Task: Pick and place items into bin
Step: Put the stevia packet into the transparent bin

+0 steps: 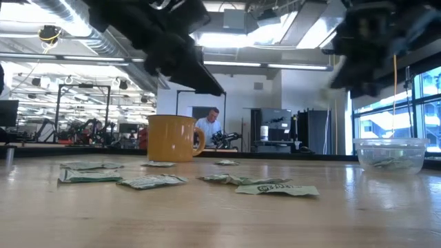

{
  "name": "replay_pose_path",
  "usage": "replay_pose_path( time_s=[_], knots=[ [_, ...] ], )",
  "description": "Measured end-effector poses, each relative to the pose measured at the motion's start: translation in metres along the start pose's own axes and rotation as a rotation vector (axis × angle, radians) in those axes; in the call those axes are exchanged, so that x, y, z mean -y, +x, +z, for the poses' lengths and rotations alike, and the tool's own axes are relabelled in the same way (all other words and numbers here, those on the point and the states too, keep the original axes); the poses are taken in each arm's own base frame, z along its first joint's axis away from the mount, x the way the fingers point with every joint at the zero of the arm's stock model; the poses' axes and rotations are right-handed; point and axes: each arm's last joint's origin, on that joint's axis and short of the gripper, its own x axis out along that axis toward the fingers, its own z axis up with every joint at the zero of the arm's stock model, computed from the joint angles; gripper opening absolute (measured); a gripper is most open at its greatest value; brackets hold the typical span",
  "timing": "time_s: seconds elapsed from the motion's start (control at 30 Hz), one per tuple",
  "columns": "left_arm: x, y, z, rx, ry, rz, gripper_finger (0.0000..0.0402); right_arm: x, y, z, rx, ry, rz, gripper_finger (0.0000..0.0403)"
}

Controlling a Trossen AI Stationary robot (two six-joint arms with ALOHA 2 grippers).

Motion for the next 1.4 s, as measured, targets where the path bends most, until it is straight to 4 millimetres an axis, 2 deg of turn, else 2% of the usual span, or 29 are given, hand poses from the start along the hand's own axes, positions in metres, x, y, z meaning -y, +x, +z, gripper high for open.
replay_pose_path(
  time_s=[0.1,0.23,0.47,0.73,1.0,1.4],
  knots=[
    [-0.001,-0.004,-0.001,-0.007,-0.039,-0.098,0.0101,0.003,-0.011,-0.011,-0.083,0.058,-0.001,0.0002],
    [-0.001,-0.005,-0.001,-0.012,-0.041,-0.145,0.0098,0.007,-0.022,-0.022,-0.157,0.088,-0.022,0.0002],
    [-0.001,-0.005,-0.002,-0.025,-0.067,-0.146,0.0097,0.023,-0.028,-0.037,-0.237,0.213,-0.271,0.0001],
    [0.0,-0.005,-0.005,-0.047,-0.08,-0.155,0.0097,0.023,-0.02,-0.037,-0.254,0.209,-0.293,0.0003],
    [0.0,-0.005,-0.005,-0.056,-0.092,-0.157,0.0098,0.028,0.002,-0.044,-0.272,0.214,-0.274,0.0004],
    [0.001,-0.006,-0.014,-0.151,-0.164,-0.161,0.0098,0.03,0.006,-0.046,-0.299,0.21,-0.304,0.0005]
  ],
)
